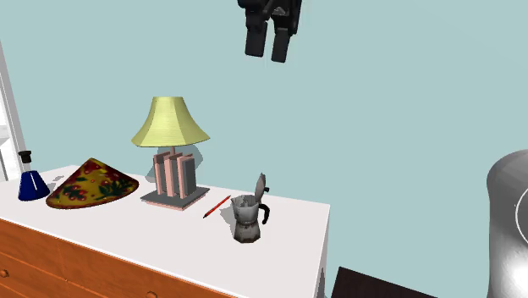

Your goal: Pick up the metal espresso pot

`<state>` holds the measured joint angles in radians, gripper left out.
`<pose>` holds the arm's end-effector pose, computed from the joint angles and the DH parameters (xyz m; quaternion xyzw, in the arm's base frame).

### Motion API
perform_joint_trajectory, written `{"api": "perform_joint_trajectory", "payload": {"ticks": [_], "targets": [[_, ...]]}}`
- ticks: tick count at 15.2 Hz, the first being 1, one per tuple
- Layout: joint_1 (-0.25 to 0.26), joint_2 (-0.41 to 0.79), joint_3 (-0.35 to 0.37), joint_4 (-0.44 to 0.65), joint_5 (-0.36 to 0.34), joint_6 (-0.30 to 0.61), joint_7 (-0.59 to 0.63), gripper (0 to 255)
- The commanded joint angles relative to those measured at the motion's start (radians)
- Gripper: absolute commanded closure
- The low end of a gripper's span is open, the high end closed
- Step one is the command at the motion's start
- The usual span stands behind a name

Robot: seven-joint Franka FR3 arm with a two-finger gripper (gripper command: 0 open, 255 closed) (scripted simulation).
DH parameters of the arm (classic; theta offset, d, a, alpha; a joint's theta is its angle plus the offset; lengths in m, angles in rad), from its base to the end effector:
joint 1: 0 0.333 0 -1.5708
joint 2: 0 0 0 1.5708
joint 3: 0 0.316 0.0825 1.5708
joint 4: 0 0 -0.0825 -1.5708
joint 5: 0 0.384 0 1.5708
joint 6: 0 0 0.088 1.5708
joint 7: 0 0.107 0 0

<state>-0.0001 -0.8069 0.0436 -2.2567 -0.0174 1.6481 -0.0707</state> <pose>0.3072 0.0175 0.6516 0.9935 0.0515 0.0982 0.0264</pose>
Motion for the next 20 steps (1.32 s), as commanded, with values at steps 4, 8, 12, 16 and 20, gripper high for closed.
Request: {"api": "perform_joint_trajectory", "payload": {"ticks": [4,8,12,16,20], "targets": [[-0.010,0.054,-0.049,-0.031,-0.004,0.071,-0.039,0],[-0.022,0.143,-0.114,-0.055,-0.004,0.164,-0.094,0],[-0.030,0.250,-0.177,-0.060,0.007,0.253,-0.152,0],[-0.032,0.372,-0.239,-0.046,0.032,0.335,-0.217,0],[-0.032,0.508,-0.298,-0.013,0.076,0.406,-0.291,0]]}}
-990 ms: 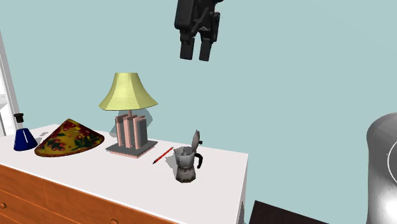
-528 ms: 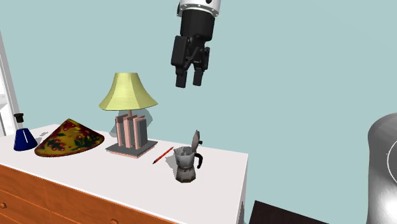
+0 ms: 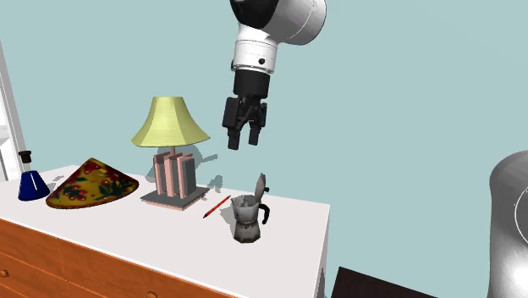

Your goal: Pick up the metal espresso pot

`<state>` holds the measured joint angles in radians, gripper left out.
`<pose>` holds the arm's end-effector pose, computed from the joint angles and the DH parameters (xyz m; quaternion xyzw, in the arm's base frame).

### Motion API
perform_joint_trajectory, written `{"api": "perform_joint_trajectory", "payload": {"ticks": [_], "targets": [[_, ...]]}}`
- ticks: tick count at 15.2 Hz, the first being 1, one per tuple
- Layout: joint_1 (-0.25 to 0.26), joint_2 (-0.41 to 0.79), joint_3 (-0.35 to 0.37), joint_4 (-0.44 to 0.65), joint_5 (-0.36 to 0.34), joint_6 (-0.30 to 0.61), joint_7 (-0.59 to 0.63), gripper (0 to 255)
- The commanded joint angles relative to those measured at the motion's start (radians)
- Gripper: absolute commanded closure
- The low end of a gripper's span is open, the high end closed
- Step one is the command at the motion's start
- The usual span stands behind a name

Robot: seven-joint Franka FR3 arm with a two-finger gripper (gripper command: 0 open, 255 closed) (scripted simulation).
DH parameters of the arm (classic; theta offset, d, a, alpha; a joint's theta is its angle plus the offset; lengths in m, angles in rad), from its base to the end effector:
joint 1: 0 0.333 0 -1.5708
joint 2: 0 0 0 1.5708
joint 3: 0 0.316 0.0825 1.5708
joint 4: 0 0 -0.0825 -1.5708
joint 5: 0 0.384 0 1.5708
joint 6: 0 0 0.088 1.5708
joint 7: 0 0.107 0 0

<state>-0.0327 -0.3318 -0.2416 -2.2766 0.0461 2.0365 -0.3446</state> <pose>0.4433 -0.1289 0.4923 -0.9969 -0.0303 -0.0570 0.0450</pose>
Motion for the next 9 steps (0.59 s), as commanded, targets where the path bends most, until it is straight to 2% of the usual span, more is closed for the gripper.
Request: {"api": "perform_joint_trajectory", "payload": {"ticks": [1,9], "targets": [[0.001,0.068,-0.026,0.018,0.027,0.033,-0.037,0],[-0.017,0.379,-0.102,0.154,0.190,0.112,-0.217,0]]}}
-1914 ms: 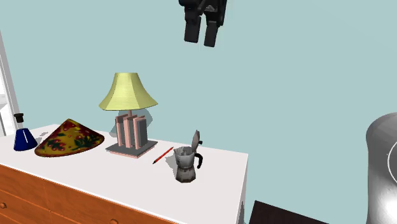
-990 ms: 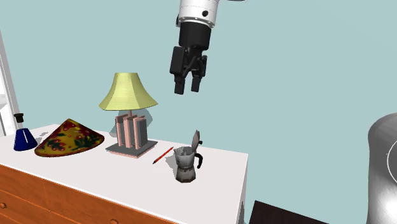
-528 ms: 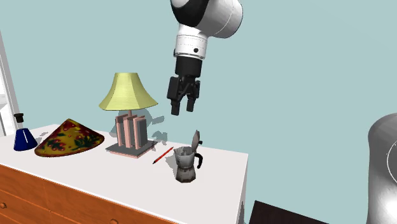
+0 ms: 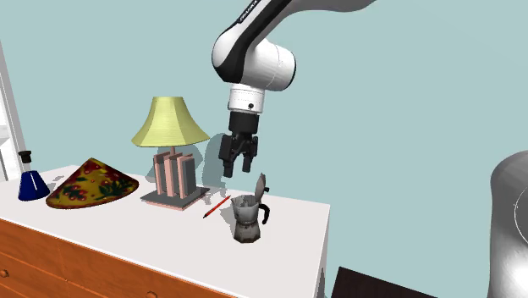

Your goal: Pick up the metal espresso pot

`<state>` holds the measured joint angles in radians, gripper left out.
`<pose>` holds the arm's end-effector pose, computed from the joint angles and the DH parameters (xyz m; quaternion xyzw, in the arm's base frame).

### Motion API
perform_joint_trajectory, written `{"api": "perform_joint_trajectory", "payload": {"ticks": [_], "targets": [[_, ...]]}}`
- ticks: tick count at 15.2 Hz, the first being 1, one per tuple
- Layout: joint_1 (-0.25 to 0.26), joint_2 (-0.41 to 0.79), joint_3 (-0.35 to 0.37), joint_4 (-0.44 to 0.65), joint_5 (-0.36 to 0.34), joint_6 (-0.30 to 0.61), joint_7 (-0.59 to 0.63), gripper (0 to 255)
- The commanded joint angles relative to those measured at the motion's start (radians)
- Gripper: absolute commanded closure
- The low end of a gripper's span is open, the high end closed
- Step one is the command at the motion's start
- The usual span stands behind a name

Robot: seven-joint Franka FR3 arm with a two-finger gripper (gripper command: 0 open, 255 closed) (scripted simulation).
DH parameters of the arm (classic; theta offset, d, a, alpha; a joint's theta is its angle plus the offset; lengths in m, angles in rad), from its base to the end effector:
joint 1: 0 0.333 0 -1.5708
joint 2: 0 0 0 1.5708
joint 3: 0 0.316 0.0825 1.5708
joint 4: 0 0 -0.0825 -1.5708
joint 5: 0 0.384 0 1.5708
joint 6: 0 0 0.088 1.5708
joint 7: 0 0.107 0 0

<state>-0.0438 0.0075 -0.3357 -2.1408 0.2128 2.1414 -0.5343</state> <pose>0.5044 -0.1913 0.4013 -0.9959 -0.0194 -0.0360 0.0803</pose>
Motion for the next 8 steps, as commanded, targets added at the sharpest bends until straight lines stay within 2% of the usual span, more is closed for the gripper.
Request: {"api": "perform_joint_trajectory", "payload": {"ticks": [1,4,8], "targets": [[-0.013,0.080,-0.011,0.041,0.047,0.011,-0.050,0],[-0.039,0.202,-0.013,0.115,0.116,0.015,-0.112,0],[-0.044,0.232,-0.005,0.097,0.137,0.058,-0.133,0]]}}
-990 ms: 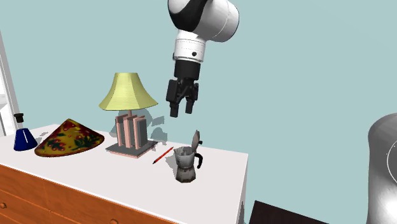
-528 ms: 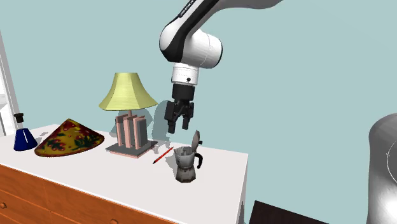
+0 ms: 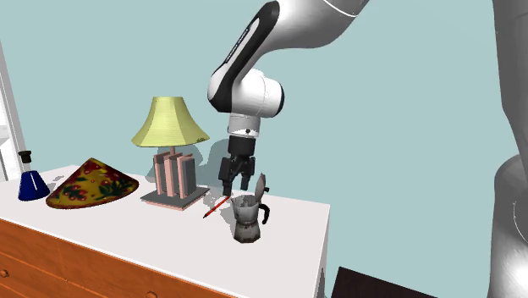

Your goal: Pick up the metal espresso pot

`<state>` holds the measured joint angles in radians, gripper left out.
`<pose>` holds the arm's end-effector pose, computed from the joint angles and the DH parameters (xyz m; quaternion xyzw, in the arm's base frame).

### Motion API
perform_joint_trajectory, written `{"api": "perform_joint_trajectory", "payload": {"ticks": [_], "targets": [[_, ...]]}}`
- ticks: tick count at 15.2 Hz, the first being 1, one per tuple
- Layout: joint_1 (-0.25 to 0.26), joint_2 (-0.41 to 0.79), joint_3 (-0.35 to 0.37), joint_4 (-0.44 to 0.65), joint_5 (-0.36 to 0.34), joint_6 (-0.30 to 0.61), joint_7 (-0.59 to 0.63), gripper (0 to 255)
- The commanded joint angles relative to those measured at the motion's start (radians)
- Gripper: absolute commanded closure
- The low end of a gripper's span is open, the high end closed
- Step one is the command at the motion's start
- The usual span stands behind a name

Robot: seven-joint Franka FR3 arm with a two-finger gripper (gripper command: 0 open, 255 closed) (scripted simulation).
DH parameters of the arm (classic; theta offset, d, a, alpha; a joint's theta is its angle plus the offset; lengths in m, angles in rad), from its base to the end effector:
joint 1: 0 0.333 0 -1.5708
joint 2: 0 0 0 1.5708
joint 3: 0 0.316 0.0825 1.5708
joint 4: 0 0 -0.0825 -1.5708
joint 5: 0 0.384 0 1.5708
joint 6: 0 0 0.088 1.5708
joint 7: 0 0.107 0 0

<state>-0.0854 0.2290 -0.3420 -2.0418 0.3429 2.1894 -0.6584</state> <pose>0.5341 -0.2247 0.3321 -0.9947 -0.0140 -0.0247 0.0993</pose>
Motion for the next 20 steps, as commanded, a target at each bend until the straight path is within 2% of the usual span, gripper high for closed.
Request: {"api": "perform_joint_trajectory", "payload": {"ticks": [1,6,7,16,20], "targets": [[-0.004,0.019,0.003,-0.005,0.013,0.021,-0.014,0],[-0.007,0.041,0.008,-0.014,0.028,0.048,-0.029,0],[-0.007,0.040,0.008,-0.014,0.028,0.048,-0.028,255],[-0.007,0.041,0.008,-0.014,0.028,0.048,-0.029,255],[-0.002,0.007,0.000,0.000,0.005,0.006,-0.006,255]]}}
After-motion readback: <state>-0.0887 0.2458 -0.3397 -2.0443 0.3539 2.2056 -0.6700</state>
